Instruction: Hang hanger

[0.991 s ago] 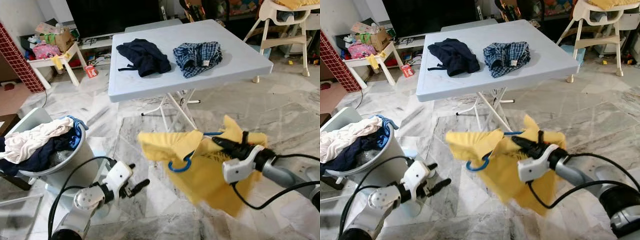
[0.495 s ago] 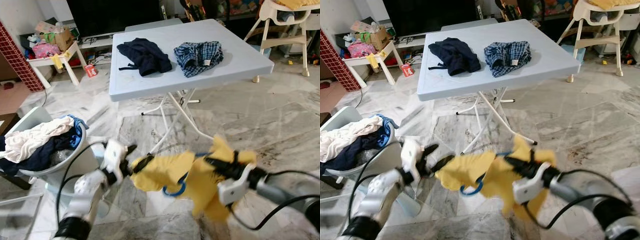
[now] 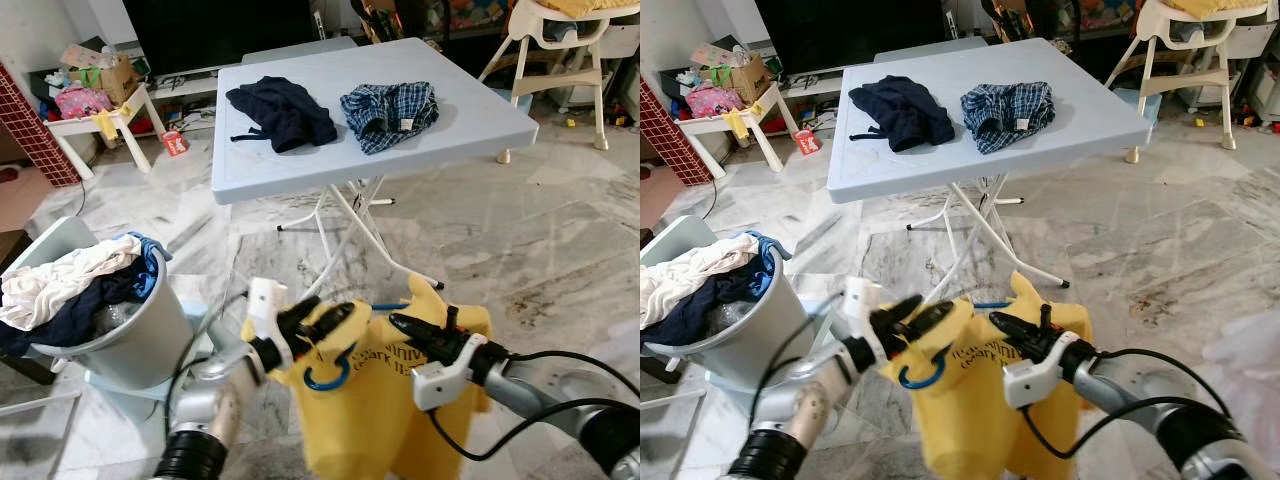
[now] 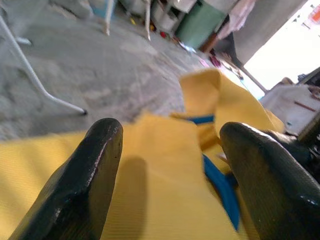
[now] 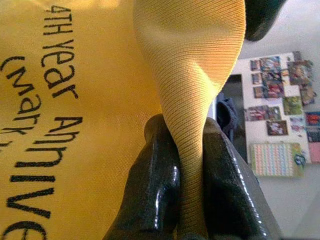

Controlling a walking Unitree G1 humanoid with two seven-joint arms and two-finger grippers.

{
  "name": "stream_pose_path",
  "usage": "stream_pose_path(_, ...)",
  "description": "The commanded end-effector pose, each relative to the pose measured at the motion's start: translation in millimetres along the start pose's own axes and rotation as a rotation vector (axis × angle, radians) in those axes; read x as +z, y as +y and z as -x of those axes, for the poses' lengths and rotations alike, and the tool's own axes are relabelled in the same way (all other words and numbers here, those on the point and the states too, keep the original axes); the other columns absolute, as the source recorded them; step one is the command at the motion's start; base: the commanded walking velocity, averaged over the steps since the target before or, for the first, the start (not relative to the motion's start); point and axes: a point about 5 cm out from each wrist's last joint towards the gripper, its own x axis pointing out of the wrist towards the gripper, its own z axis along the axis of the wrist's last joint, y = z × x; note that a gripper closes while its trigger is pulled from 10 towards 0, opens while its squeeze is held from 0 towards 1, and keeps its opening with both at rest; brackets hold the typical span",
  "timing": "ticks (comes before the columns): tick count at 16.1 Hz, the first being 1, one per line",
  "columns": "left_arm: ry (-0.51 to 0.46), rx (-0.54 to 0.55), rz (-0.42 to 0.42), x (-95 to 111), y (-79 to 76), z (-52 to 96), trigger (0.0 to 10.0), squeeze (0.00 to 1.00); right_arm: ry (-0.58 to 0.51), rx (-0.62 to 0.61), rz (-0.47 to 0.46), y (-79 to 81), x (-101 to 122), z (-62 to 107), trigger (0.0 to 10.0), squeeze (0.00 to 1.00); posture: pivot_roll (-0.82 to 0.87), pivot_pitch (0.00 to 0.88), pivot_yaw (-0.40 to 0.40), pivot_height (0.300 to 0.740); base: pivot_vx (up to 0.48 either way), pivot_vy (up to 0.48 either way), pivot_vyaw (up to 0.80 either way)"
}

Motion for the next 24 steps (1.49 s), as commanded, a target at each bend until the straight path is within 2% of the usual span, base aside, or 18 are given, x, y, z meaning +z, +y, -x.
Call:
stream_pose_path(1, 0.045, 0.016, 0.004, -2, 1.5, -0.9, 10.0, 0.0, -0.032, -0.062, 0.02, -14.5, 4, -10.8, 10.0, 0.0, -0.22, 0.022, 0.147, 0.74, 0.0, 0.0, 0.0)
stream_pose_path(4, 0.119, 0.041, -0.015, -8, 3.1, -1.2, 10.0, 0.0, -0.026, -0.078, -0.024, -16.0, 8, -16.6, 10.0, 0.0, -0.22, 0.02, 0.147, 0.74, 0.0, 0.0, 0.0)
stream_pose_path(5, 0.168, 0.072, -0.04, -12, 6.9, -0.6, 8.5, 0.0, -0.038, -0.107, -0.025, -21.1, 13, -20.1, 10.0, 0.0, -0.22, 0.017, 0.149, 0.74, 0.0, 0.0, 0.0)
stream_pose_path(6, 0.178, 0.086, -0.037, -12, 8.6, -0.5, 4.9, 0.0, -0.039, -0.119, -0.028, -23.1, 14, -20.8, 10.0, 0.0, -0.22, 0.017, 0.15, 0.74, 0.0, 0.0, 0.0)
stream_pose_path(7, 0.187, 0.102, -0.043, -13, 10.5, -0.2, 3.4, 0.0, -0.039, -0.126, -0.03, -24.2, 14, -21.0, 10.0, 0.0, -0.22, 0.015, 0.151, 0.74, 0.0, 0.0, 0.0)
stream_pose_path(8, 0.184, 0.152, -0.05, -10, 16.9, 0.4, 0.0, 0.0, -0.035, -0.133, -0.033, -26.7, 13, -19.5, 10.0, 0.0, -0.22, 0.015, 0.155, 0.74, 0.0, 0.0, 0.0)
stream_pose_path(13, 0.253, 0.28, -0.067, -13, 34.7, 5.9, 0.0, 0.0, -0.011, -0.144, -0.034, -30.9, 10, -13.1, 10.0, 0.0, -0.23, 0.011, 0.166, 0.74, 0.0, 0.0, 0.0)
stream_pose_path(24, 0.263, 0.408, -0.066, -11, 51.8, 15.7, 0.0, 0.0, 0.064, -0.161, -0.019, -37.6, -2, -12.2, 10.0, 0.0, -0.21, 0.01, 0.158, 0.74, 0.0, 0.0, 0.0)
